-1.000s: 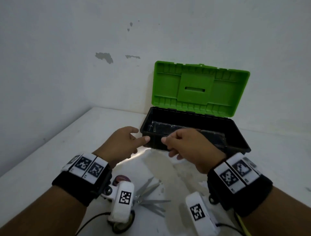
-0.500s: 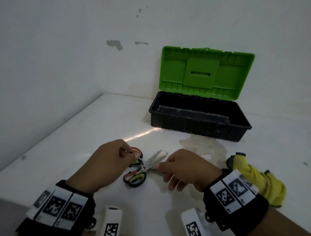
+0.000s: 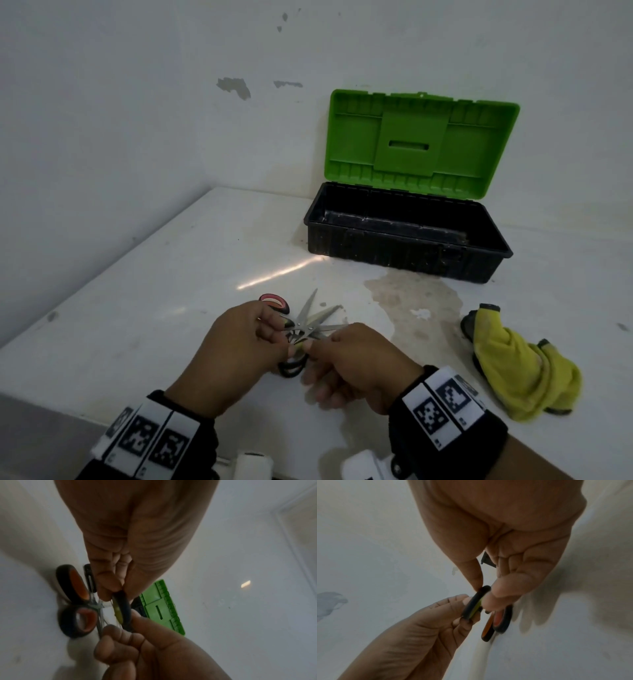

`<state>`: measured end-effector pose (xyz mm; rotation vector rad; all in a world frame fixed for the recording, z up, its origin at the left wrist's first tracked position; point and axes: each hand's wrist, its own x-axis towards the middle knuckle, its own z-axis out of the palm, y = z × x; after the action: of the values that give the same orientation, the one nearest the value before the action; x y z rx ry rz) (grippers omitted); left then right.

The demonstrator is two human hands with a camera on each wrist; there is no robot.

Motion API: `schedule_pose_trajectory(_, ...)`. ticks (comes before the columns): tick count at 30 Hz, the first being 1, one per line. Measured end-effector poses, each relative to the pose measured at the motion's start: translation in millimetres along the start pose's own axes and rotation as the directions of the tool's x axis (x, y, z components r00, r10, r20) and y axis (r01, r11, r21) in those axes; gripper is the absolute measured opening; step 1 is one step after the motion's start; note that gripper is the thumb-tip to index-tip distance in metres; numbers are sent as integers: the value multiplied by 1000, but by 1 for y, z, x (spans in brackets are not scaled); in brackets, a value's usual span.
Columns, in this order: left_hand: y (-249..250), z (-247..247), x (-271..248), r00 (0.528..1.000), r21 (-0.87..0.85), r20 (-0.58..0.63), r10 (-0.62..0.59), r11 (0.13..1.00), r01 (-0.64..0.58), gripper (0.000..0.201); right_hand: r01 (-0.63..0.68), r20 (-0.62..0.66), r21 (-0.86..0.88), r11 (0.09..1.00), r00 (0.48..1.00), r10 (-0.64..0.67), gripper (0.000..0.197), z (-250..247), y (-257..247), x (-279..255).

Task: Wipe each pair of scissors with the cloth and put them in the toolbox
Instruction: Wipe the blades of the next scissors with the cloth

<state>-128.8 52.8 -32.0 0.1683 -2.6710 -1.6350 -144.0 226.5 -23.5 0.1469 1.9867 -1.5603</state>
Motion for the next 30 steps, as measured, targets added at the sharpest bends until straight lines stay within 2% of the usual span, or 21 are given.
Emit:
schedule_pose_trajectory(6,17,20,-5,987,-39,-109,120,991,-125,23,147,-111,79,986,984,-138,24,-12,1,-8)
schedule_pose_trajectory(8,25,24,-7,972,-61,-192,138,987,-152,17,213,-163,74,974,966,-199,23,-20,2,-13)
schedule_pose_trajectory(10,34,25,-9,942,-70,-307,135,984,-163,15,287,-207,26,957,939,-276,19,-32,3,-21)
schedule_pose_trajectory(12,43,25,-9,927,-128,-366,81,982,-136,20,339,-224,-58,939,912,-343,15,-47,5,-32)
schedule_pose_trajectory(14,53,27,-8,961,-220,-277,-14,974,-49,28,352,-211,-158,923,901,-380,12,-62,6,-44)
schedule_pose_trajectory(17,68,37,-7,997,-285,12,-79,955,79,27,347,-155,-243,906,908,-389,9,-81,8,-61)
schedule_pose_trajectory(19,77,47,-7,980,-324,183,-73,937,130,16,340,-145,-264,902,911,-386,9,-91,11,-70)
schedule_pose_trajectory(22,78,65,-9,921,-314,387,-48,932,181,13,328,-161,-299,896,908,-386,10,-103,18,-82)
schedule_pose_trajectory(24,78,79,-9,903,-302,429,-32,937,176,16,306,-189,-340,889,904,-384,13,-113,23,-88)
schedule_pose_trajectory(26,78,90,-8,913,-328,405,-51,924,197,15,272,-293,-398,876,867,-403,19,-129,28,-94)
schedule_pose_trajectory(28,77,97,-5,927,-349,368,-68,914,205,14,181,-449,-528,830,770,-453,22,-152,37,-102)
schedule_pose_trajectory(30,74,103,-2,938,-348,341,-65,918,190,15,32,-563,-625,780,674,-478,18,-179,48,-109)
